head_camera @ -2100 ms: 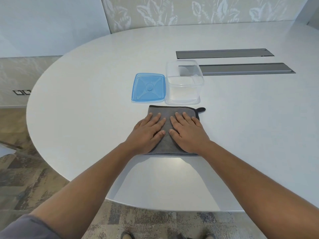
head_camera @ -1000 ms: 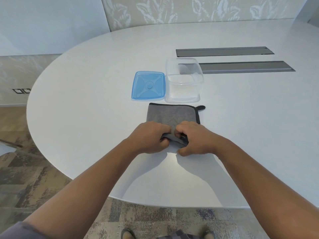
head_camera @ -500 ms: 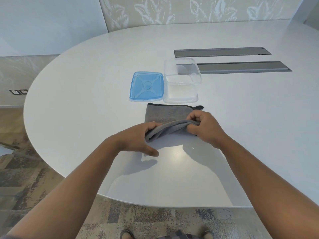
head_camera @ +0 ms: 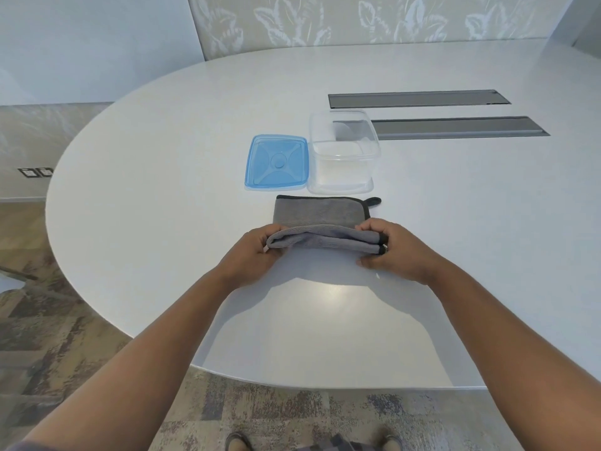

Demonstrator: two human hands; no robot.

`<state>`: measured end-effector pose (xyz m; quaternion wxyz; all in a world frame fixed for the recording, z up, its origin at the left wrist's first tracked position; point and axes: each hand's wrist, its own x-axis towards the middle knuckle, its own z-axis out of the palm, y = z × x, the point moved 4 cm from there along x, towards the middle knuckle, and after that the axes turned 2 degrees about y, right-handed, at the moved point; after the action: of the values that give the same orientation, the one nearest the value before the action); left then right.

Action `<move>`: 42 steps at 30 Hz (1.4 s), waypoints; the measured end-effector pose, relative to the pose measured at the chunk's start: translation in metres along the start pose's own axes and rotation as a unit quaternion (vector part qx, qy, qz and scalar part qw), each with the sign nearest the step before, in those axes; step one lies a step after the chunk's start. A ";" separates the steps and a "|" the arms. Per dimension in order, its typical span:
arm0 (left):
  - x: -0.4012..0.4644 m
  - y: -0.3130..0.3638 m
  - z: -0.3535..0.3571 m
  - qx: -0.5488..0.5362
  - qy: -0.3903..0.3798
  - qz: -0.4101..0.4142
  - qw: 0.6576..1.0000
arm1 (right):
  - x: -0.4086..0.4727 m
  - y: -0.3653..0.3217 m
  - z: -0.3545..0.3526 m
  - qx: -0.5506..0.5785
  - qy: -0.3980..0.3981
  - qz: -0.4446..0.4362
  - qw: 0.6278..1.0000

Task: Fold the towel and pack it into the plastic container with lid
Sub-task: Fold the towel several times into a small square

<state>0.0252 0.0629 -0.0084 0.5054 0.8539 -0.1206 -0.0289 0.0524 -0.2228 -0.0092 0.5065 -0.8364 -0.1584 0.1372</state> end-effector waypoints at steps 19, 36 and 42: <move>0.034 -0.001 0.005 0.028 0.161 -0.080 0.983 | 0.022 0.002 0.013 -0.012 0.258 0.072 0.964; 0.064 -0.011 0.008 0.245 0.213 -0.153 0.934 | 0.042 0.007 0.003 -0.144 0.345 0.147 0.916; 0.070 -0.017 0.011 0.295 0.175 -0.188 0.920 | 0.048 0.005 -0.001 -0.213 0.324 0.166 0.907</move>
<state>0.0942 0.0455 -0.0236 0.2286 0.9629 0.1289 0.0634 0.0968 -0.2061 -0.0168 0.3096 -0.9369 0.1301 -0.0968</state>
